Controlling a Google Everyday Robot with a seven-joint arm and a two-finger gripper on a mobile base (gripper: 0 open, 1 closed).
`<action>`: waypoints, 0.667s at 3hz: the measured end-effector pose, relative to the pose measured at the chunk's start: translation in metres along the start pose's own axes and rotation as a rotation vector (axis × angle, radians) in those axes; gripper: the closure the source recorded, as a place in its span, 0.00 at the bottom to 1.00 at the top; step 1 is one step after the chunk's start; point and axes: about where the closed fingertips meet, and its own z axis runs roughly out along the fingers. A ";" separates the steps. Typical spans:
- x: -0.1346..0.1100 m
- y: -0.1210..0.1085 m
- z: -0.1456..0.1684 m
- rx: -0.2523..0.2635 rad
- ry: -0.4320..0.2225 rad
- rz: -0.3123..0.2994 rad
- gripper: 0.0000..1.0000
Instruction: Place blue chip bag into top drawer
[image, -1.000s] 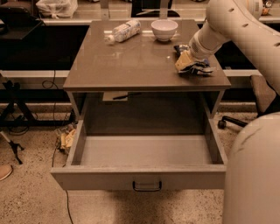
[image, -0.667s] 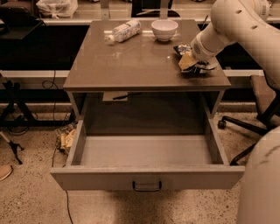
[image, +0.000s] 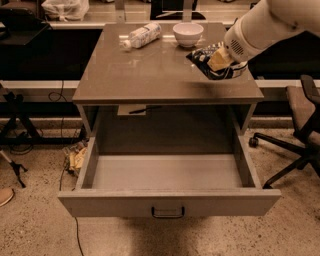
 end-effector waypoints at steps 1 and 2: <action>-0.010 0.003 -0.016 0.017 -0.016 -0.045 1.00; -0.008 0.005 -0.016 -0.005 -0.012 -0.050 1.00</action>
Offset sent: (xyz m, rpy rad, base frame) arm -0.0173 0.0027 0.0177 -0.0353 -0.0084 0.0984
